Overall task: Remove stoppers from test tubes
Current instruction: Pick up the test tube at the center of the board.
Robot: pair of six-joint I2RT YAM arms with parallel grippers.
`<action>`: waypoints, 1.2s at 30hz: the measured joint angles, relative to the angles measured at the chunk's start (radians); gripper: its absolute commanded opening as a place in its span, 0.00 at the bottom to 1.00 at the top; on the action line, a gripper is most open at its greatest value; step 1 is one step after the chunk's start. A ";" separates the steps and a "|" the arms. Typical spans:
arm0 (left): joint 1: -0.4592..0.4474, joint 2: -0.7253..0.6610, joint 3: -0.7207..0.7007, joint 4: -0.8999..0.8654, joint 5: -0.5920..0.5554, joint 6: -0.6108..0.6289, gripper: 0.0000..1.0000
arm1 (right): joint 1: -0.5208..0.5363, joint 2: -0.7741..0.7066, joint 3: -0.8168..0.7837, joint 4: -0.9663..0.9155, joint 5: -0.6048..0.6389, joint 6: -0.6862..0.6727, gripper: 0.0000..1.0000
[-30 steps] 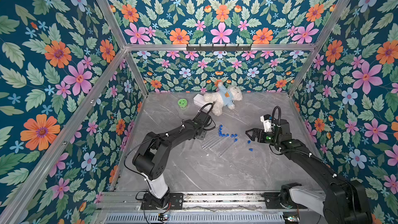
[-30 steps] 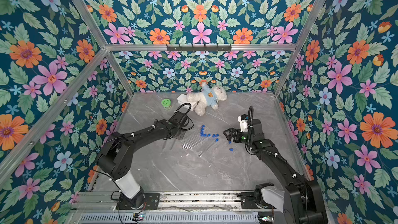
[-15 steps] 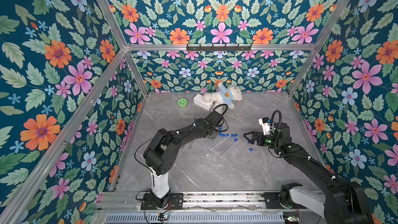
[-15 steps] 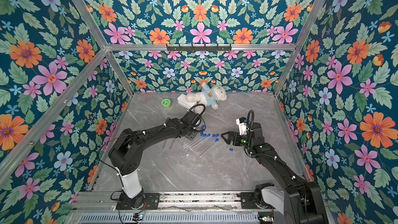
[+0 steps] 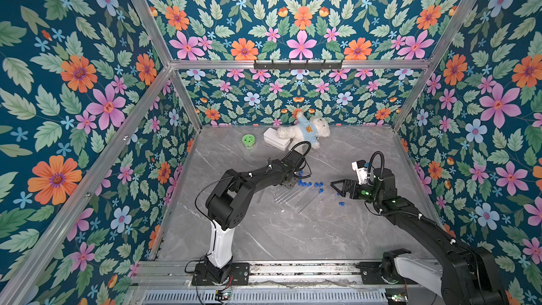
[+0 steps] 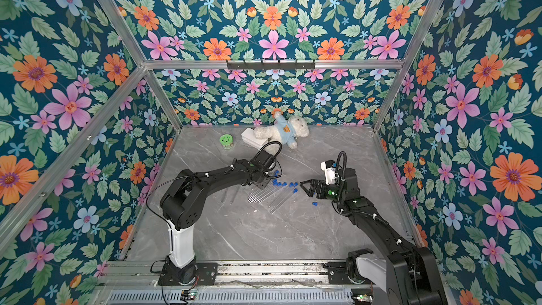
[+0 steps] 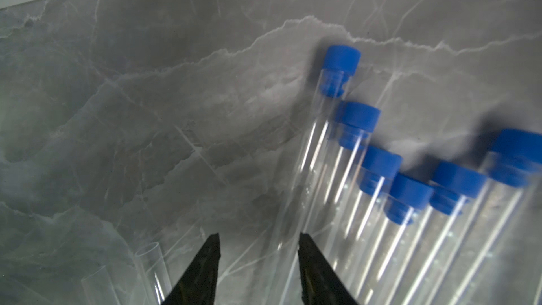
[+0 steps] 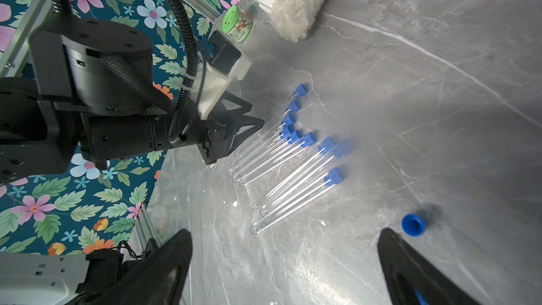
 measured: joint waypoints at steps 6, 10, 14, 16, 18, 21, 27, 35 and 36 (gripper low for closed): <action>0.007 0.019 0.004 0.003 0.003 0.006 0.44 | 0.000 0.000 0.000 0.008 0.000 0.001 0.99; 0.011 0.030 0.009 0.014 0.007 0.007 0.42 | 0.000 -0.003 0.000 0.012 0.000 0.001 0.99; 0.019 0.044 0.016 0.025 0.028 0.010 0.41 | 0.000 -0.008 0.000 0.013 0.000 0.001 0.99; 0.021 0.048 0.018 0.035 0.037 0.011 0.39 | 0.000 -0.008 0.001 0.013 0.001 0.001 0.99; 0.021 0.052 0.022 0.043 0.053 0.014 0.38 | 0.000 -0.009 0.001 0.013 0.001 0.001 0.99; 0.022 0.059 0.026 0.053 0.059 0.018 0.36 | 0.000 -0.011 0.002 0.013 0.001 0.001 0.99; 0.026 0.071 0.032 0.072 0.071 0.024 0.30 | 0.000 -0.018 0.002 0.010 0.005 0.001 0.99; 0.032 0.077 0.038 0.082 0.082 0.024 0.22 | 0.000 -0.025 0.003 0.006 0.013 0.004 0.99; 0.032 0.077 0.039 0.080 0.082 0.024 0.21 | 0.000 -0.025 0.005 0.005 0.015 0.004 0.99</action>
